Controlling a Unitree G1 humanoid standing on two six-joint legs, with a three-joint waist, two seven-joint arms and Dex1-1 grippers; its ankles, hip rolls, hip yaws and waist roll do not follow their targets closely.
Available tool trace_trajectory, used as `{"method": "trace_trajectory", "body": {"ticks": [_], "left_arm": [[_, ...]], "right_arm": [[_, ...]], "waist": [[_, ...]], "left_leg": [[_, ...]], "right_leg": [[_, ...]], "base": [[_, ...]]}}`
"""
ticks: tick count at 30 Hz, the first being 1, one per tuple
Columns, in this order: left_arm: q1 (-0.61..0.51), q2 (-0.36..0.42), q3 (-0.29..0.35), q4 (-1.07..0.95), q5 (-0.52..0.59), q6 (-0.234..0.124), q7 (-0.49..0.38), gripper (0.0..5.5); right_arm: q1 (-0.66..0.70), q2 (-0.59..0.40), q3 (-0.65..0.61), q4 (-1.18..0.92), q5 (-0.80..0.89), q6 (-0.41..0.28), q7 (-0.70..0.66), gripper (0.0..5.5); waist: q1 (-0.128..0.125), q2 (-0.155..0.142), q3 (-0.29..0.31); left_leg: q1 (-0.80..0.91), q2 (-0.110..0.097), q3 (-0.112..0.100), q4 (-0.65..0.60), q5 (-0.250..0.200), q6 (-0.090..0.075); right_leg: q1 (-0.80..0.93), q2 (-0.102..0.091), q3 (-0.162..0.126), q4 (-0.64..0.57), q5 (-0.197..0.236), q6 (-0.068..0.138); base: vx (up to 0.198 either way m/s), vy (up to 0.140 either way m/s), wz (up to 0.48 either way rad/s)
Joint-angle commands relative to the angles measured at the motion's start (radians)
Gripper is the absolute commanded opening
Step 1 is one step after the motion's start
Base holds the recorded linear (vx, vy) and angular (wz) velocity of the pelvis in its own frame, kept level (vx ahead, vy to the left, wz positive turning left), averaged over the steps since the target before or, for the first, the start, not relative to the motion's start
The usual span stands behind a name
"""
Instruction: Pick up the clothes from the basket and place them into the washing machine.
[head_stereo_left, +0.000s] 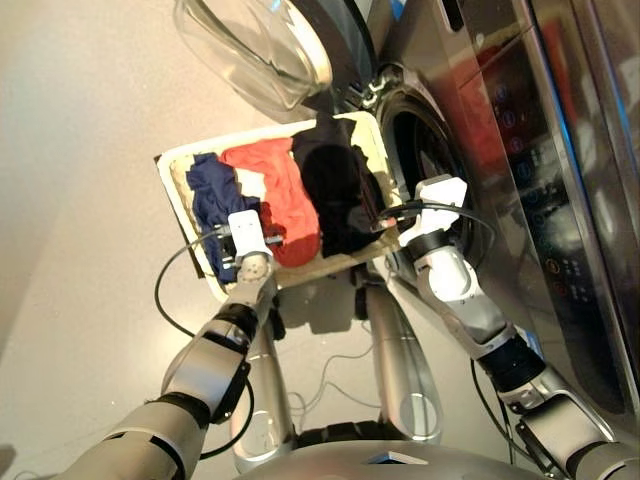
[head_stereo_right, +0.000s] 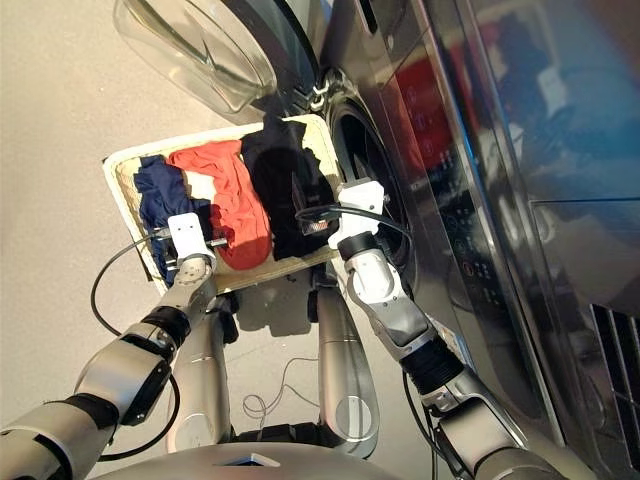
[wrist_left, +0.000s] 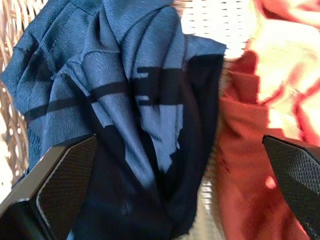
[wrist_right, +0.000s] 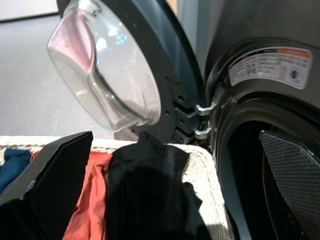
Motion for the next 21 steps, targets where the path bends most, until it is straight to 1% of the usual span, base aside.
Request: {"method": "trace_trajectory", "body": {"ticks": [1,5,9,14,18,21], "left_arm": [[-0.025,0.035,0.013,0.031,-0.006,-0.018,0.026,5.5],[-0.056,0.06,0.028,0.045,-0.019,-0.02,0.03,5.5],[-0.075,0.072,0.042,0.067,-0.021,-0.02,0.046,5.5],[-0.085,0.076,0.039,0.066,-0.01,-0.022,0.065,5.5],[-0.095,0.082,0.045,0.078,-0.005,-0.021,0.09,5.5],[-0.103,0.089,0.046,0.087,0.001,-0.017,0.09,5.5]], "right_arm": [[0.004,0.013,-0.004,-0.138,0.011,-0.093,0.002,5.5],[0.003,0.007,0.001,-0.158,0.028,-0.099,0.015,5.5],[0.007,-0.002,0.007,-0.159,0.026,-0.101,0.013,5.5],[0.013,-0.018,-0.004,-0.172,0.027,-0.105,0.009,5.5],[0.008,-0.027,-0.002,-0.172,0.026,-0.11,0.003,5.5],[0.005,-0.034,0.0,-0.173,0.032,-0.112,0.005,5.5]], "waist": [[-0.004,-0.002,-0.042],[-0.007,-0.006,-0.043],[-0.011,-0.012,-0.05],[-0.01,-0.014,-0.059],[-0.007,-0.015,-0.062],[-0.007,-0.016,-0.063]], "left_leg": [[-0.067,0.041,-0.077,0.098,-0.03,-0.025],[-0.122,0.05,-0.088,0.144,-0.042,-0.026],[-0.157,0.051,-0.098,0.172,-0.05,-0.026],[-0.186,0.048,-0.11,0.18,-0.05,-0.024],[-0.204,0.044,-0.117,0.178,-0.045,-0.023],[-0.222,0.045,-0.12,0.184,-0.042,-0.023]], "right_leg": [[0.004,-0.029,0.063,0.074,-0.065,0.105],[-0.045,-0.027,0.06,0.114,-0.076,0.103],[-0.078,-0.025,0.059,0.135,-0.078,0.102],[-0.101,-0.03,0.055,0.141,-0.079,0.103],[-0.118,-0.033,0.052,0.143,-0.079,0.103],[-0.132,-0.035,0.051,0.145,-0.076,0.104]], "base": [[0.0,0.0,0.0],[0.0,0.0,0.0],[0.0,0.0,0.0],[0.0,0.0,0.0],[0.0,0.0,0.0],[0.0,0.0,0.0]]}}
